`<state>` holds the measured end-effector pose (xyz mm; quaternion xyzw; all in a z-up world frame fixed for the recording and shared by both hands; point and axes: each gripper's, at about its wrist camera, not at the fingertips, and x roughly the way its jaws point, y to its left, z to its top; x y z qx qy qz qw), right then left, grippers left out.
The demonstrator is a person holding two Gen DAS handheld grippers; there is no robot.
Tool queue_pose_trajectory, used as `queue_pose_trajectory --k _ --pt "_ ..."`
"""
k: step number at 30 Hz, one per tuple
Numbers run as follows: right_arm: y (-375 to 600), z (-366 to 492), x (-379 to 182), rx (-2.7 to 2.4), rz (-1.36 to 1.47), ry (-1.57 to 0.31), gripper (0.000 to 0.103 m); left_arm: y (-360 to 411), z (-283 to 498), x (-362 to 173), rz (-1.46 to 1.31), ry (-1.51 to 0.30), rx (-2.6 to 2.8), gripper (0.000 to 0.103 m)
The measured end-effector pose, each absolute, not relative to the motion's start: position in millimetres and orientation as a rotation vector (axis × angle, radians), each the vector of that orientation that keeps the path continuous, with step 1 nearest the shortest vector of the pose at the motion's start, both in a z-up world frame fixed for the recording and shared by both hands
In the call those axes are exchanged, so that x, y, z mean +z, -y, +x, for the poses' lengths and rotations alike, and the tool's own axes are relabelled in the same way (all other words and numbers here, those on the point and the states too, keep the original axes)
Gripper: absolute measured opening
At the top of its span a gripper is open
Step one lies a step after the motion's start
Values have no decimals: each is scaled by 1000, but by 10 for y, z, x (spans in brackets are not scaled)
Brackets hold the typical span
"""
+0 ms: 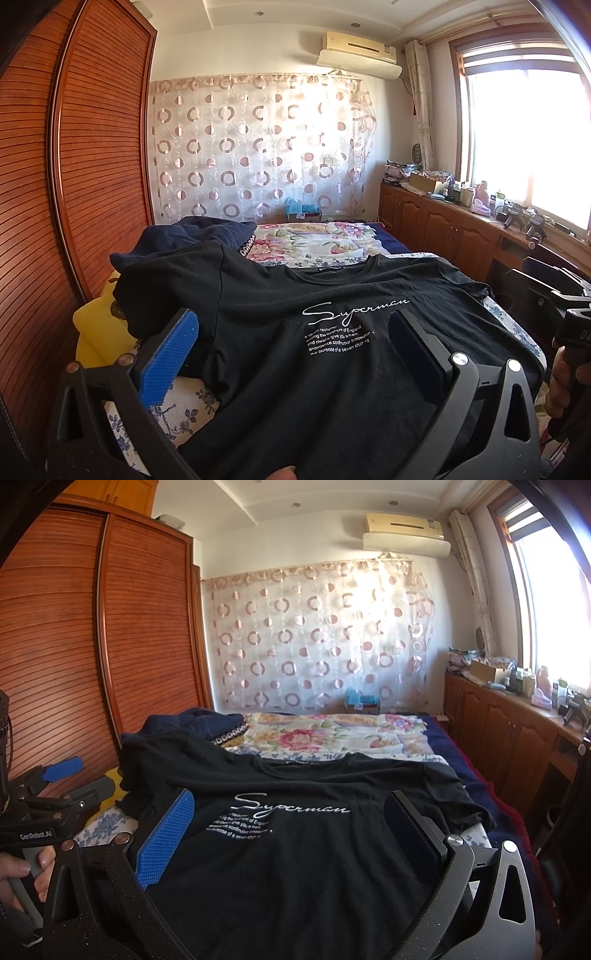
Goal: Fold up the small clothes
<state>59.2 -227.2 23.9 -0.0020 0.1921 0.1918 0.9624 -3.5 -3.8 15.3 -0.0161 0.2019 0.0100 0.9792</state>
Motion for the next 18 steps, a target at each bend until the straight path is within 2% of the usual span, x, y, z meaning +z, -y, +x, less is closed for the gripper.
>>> queue_pose_trajectory --k 18 --pt "2054 989 -332 464 -76 -550 103 -678 99 -181 -87 -483 59 103"
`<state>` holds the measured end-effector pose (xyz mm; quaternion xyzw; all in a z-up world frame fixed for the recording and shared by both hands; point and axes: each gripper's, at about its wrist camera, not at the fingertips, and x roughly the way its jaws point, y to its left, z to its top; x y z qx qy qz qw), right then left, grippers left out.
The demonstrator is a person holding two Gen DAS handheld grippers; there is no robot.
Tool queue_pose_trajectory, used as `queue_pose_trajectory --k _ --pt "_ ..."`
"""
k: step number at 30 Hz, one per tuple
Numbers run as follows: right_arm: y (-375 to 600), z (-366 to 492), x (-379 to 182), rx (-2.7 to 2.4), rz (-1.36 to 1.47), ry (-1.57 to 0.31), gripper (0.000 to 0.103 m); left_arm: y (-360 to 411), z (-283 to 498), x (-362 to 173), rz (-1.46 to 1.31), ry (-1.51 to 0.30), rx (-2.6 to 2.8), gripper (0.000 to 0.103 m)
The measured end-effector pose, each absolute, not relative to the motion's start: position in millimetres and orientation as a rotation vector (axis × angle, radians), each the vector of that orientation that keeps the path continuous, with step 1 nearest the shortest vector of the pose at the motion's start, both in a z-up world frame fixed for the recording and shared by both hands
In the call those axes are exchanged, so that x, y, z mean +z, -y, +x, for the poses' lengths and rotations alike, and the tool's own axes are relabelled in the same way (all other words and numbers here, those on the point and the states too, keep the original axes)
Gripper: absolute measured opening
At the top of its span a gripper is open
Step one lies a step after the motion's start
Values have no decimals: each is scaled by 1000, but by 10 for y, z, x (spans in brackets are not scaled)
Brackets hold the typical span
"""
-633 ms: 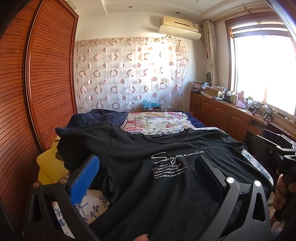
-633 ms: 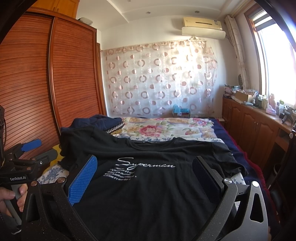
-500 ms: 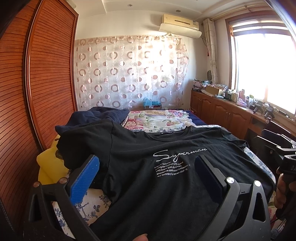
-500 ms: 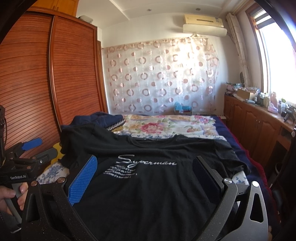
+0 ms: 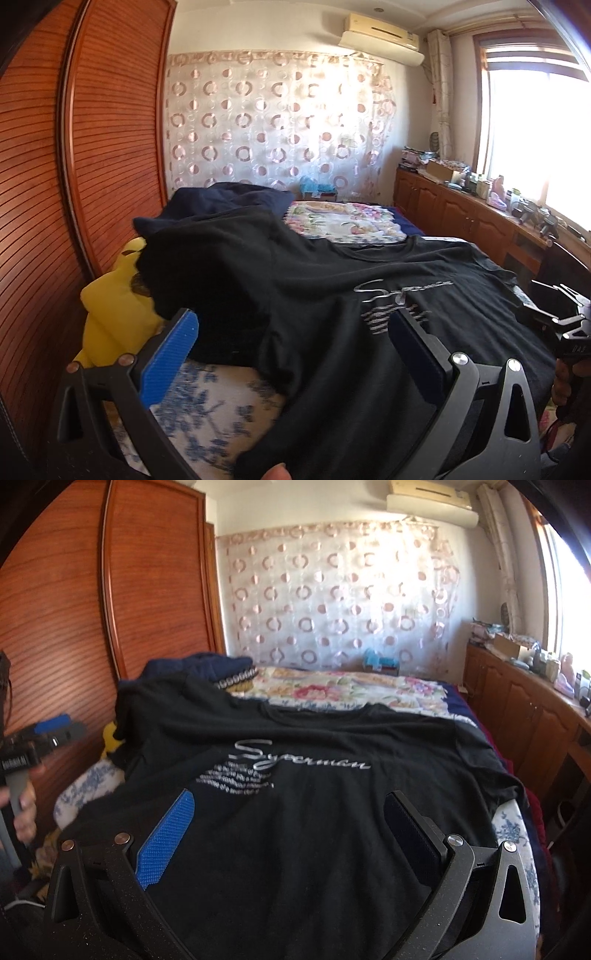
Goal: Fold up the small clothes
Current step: 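Grasp the side edge of the black T-shirt with the left gripper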
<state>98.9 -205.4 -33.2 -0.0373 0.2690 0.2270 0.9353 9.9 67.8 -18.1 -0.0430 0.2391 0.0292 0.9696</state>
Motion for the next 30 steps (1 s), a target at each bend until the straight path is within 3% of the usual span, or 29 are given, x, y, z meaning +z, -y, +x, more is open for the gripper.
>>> queue_pose_trajectory --k 13,26,27,28,30 --pt "1890 1280 -728 476 -163 -641 103 -1441 321 -420 -130 -555 97 103" --pt "1913 1393 -831 476 -153 -682 103 -1986 936 -866 -201 -747 56 88" --pt "1925 1392 -830 473 -146 -682 103 -2011 969 -886 -208 -757 47 86" --pt "1929 1395 -828 472 -144 -680 103 -2034 995 -910 -218 -763 36 77" --pt "1932 1382 -824 470 -146 -670 103 -2075 1053 -948 -238 -779 23 76"
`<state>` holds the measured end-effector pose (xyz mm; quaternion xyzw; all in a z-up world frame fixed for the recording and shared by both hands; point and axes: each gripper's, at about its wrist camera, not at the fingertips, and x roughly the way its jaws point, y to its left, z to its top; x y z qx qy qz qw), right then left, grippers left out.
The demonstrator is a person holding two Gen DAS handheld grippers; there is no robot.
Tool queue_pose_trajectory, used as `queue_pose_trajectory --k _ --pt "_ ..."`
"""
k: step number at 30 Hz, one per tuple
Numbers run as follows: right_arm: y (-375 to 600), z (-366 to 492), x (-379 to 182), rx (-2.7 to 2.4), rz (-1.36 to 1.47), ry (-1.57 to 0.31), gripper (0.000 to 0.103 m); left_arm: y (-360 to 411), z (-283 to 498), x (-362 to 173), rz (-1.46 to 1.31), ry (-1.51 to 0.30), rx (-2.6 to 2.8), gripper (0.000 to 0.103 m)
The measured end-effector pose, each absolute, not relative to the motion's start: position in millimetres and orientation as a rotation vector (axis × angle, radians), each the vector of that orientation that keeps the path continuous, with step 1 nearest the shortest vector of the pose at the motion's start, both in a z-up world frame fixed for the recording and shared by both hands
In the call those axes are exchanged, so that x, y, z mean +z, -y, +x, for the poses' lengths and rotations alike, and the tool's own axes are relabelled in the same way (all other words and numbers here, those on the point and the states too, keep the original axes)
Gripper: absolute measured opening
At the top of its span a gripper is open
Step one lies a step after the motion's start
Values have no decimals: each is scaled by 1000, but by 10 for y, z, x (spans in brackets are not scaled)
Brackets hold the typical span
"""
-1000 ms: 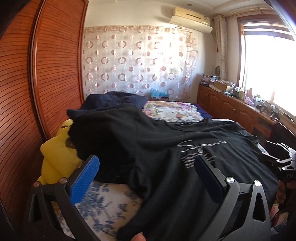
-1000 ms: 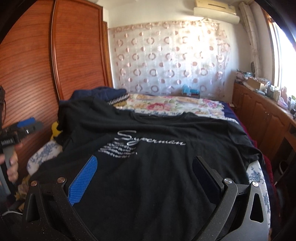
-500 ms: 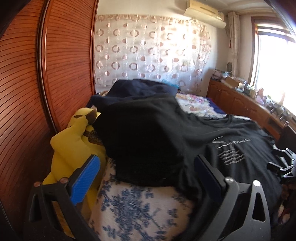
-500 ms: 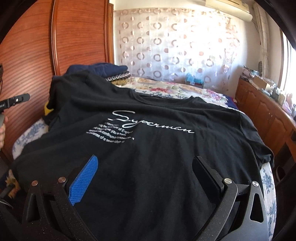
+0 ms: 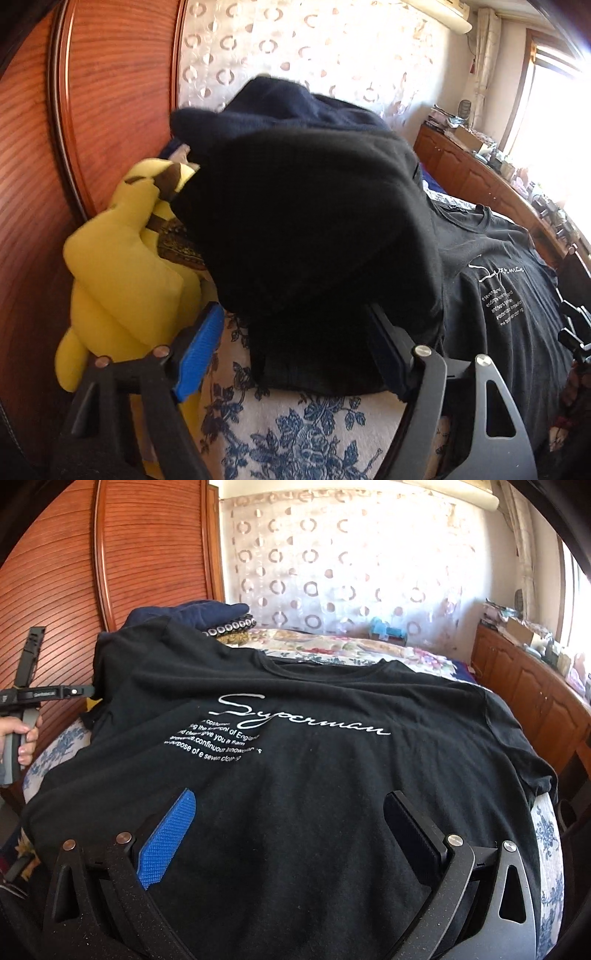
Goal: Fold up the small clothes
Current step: 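Grasp the side edge of the black T-shirt with the left gripper, then fold the held side inward over the shirt body and open the left gripper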
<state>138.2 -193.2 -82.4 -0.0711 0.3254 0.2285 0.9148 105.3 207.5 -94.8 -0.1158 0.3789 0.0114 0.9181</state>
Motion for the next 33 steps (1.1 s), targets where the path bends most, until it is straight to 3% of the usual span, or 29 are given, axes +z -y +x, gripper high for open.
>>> queue_pose_trajectory --k 9,10,11,14,17,20,33 --pt "1937 1375 -819 459 -149 -654 103 -2133 1268 -1085 -204 -864 -12 74" --pt "1937 1376 -821 457 -149 -655 103 -2133 1265 -1095 -197 -864 -7 70" --pt "1938 1375 -822 457 -149 -655 103 -2130 1258 -1100 -194 -862 -11 54" --pt "1940 1371 -831 457 -153 -652 103 -2116 1177 -1070 -182 -836 10 30" --pt "1942 1370 -831 457 -153 -652 103 -2073 1089 -1007 -165 -803 6 13" --pt "1942 1370 -833 457 -153 -653 103 -2034 991 -895 -144 -758 5 5" --pt "1939 1372 -840 458 -156 -655 103 -1193 886 -36 -3 -620 -156 2"
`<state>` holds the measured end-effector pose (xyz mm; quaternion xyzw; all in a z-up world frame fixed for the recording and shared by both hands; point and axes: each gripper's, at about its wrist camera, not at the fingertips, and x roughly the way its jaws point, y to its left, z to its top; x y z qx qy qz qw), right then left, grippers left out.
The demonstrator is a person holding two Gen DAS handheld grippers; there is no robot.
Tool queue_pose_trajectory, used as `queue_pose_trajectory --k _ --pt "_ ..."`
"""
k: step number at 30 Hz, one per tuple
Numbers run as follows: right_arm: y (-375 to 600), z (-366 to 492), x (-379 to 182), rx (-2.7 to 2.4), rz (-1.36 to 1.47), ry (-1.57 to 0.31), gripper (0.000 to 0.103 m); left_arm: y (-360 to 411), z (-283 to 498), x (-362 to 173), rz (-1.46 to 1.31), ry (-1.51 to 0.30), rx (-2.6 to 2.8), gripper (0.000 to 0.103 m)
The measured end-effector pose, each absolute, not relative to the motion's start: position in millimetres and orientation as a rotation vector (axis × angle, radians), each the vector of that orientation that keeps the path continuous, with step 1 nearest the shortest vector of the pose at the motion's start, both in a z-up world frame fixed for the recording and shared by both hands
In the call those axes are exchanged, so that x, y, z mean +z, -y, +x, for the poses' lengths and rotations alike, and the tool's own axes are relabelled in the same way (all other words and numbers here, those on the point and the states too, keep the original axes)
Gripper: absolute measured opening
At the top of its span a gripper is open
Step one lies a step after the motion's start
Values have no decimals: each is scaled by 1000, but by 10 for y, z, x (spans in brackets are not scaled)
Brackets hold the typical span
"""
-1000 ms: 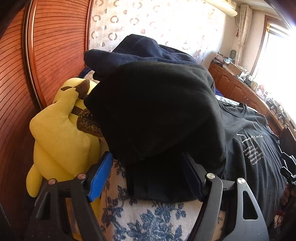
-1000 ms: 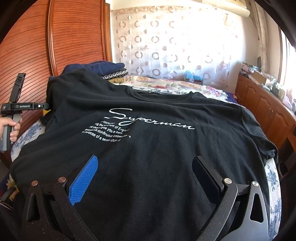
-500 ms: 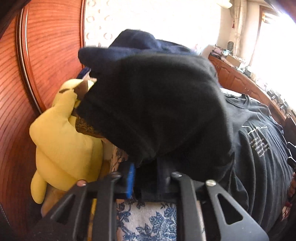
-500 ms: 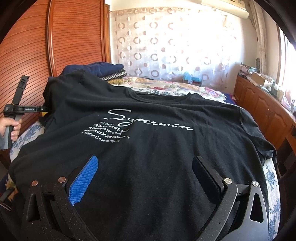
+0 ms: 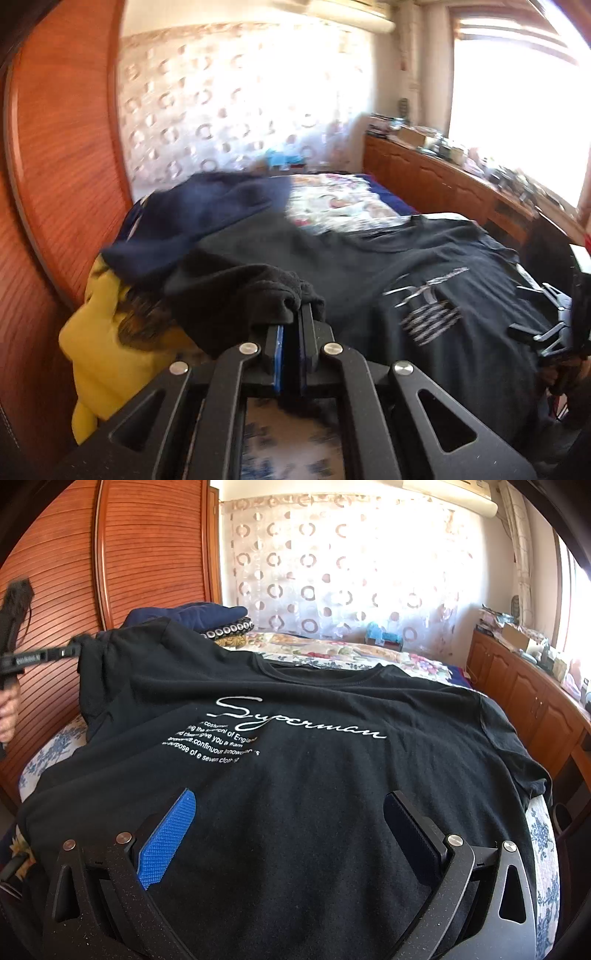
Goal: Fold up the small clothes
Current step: 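Fold the held side inward over the shirt body and open the left gripper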
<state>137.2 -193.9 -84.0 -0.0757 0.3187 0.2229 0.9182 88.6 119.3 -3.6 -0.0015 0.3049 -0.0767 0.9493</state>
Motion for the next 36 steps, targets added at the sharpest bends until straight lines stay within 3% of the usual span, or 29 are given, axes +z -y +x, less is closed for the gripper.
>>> queue_pose_trajectory --k 3,6,11,20,29,36 --pt "1940 1372 -840 458 -153 -655 103 -798 943 123 53 -614 -225 2" --pt "1943 1379 -847 461 -149 -662 103 -503 990 200 84 -618 -267 10" --pt "1958 1385 -852 460 -143 -668 103 -328 978 195 121 -634 -291 36" --pt "1959 1385 -861 460 -146 -668 103 -450 977 -161 129 -733 -215 49" --pt "1950 1383 -875 462 -151 -673 103 -803 1168 -830 47 -868 -124 52" --pt "1939 1382 -883 463 -156 -679 103 -906 1219 -1032 22 -900 -101 53"
